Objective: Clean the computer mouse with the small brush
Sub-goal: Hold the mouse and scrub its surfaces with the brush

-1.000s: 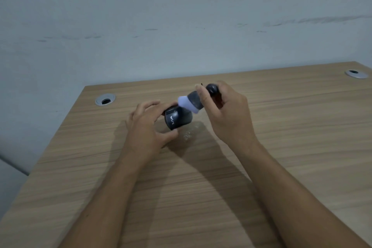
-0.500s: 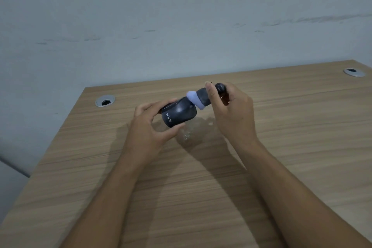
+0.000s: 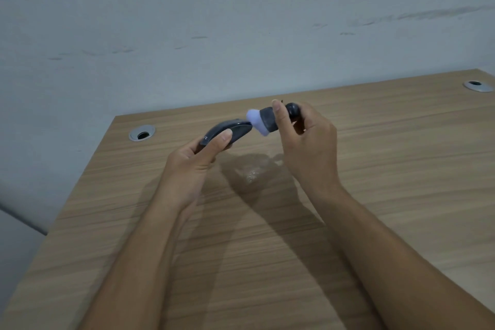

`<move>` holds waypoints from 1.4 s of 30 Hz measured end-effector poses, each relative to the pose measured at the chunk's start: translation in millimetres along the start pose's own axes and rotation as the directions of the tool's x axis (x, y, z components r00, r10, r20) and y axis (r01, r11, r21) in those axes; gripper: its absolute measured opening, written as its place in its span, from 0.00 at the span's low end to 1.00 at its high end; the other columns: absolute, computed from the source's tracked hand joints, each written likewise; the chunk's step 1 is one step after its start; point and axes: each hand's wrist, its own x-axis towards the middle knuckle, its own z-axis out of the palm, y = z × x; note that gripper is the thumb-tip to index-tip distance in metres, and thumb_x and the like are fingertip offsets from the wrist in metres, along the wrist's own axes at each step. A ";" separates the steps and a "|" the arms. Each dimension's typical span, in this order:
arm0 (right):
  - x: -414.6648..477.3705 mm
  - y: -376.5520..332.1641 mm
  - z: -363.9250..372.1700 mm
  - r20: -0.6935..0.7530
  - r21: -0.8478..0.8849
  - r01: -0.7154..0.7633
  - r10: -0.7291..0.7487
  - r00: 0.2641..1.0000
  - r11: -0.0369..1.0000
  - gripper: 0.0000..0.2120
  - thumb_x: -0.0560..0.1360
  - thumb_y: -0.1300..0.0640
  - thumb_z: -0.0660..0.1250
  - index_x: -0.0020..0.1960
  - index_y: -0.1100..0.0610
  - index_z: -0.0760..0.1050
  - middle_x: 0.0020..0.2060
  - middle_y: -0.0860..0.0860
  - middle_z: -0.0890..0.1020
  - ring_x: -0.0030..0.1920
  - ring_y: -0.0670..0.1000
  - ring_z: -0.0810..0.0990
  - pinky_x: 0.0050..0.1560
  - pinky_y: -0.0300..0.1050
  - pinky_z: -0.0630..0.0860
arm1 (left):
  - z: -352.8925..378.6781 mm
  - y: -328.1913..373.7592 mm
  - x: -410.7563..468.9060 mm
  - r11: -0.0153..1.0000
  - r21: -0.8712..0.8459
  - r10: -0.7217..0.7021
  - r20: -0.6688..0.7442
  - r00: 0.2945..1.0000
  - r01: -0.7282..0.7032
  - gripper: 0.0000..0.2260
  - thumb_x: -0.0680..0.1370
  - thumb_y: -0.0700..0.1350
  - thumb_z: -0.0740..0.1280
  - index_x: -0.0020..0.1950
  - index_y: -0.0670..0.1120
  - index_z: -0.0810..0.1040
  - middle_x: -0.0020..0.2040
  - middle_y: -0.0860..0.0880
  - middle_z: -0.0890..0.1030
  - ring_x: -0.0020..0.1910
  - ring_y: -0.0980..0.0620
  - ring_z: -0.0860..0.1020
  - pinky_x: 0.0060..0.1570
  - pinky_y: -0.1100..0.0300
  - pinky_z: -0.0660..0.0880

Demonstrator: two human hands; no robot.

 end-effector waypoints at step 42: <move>-13.3 1.2 4.5 0.310 0.045 0.295 -0.294 0.904 0.954 0.09 0.84 0.53 0.76 0.48 0.57 0.85 0.38 0.42 0.79 0.35 0.44 0.74 0.39 0.38 0.69 | -6.4 -2.5 8.3 0.853 -0.441 -0.250 0.124 0.960 0.279 0.25 0.77 0.54 0.77 0.69 0.41 0.82 0.57 0.44 0.88 0.48 0.52 0.82 0.46 0.63 0.81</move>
